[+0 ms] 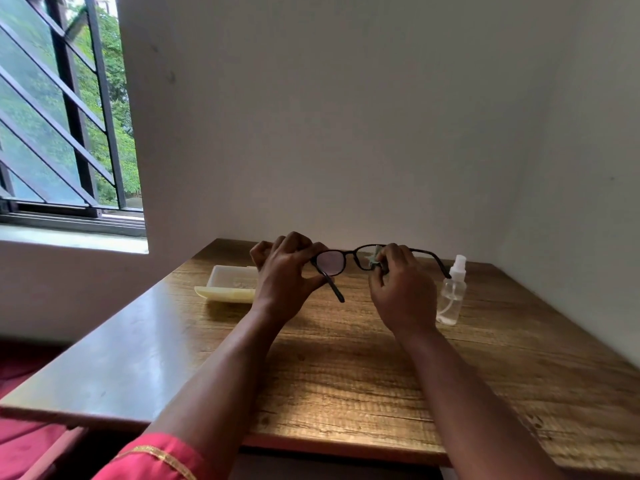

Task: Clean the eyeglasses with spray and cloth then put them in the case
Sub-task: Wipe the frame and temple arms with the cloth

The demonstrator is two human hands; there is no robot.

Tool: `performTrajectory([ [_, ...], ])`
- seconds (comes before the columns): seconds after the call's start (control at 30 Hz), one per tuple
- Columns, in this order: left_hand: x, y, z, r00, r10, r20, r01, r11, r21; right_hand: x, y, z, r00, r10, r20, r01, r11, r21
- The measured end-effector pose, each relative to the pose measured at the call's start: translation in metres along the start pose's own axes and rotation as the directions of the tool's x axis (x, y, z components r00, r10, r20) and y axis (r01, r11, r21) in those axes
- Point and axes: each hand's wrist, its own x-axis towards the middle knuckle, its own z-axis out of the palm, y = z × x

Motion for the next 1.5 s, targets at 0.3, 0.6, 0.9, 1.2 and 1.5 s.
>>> performTrajectory([
  [0.3, -0.0005, 0.0003, 0.0015, 1.0, 0.016, 0.002, -0.016, 1.0, -0.025, -0.0014, -0.0037, 0.0004, 0.997, -0.075, 0.034, 0.065, 0.97, 0.235],
  [0.6, 0.0003, -0.0022, 0.0013, 1.0, -0.021, -0.005, 0.021, 0.999, -0.035, -0.0009, 0.0013, 0.0016, 1.0, -0.025, 0.015, 0.024, 0.998, 0.061],
  [0.9, -0.0007, 0.0016, 0.0039, 0.999, 0.025, 0.021, -0.024, 0.998, -0.061, -0.0007, -0.0004, 0.0011, 0.997, -0.074, -0.023, 0.077, 0.982, 0.17],
  [1.2, 0.0013, -0.0044, 0.0018, 1.0, -0.022, 0.007, 0.023, 0.995, -0.094, -0.0005, -0.0013, 0.0018, 0.996, -0.084, -0.004, 0.084, 0.996, -0.014],
  [1.5, -0.0005, 0.0027, 0.0035, 0.998, 0.056, -0.019, -0.057, 0.998, -0.033, 0.0012, -0.0001, 0.003, 0.988, -0.155, -0.022, 0.156, 0.987, 0.036],
])
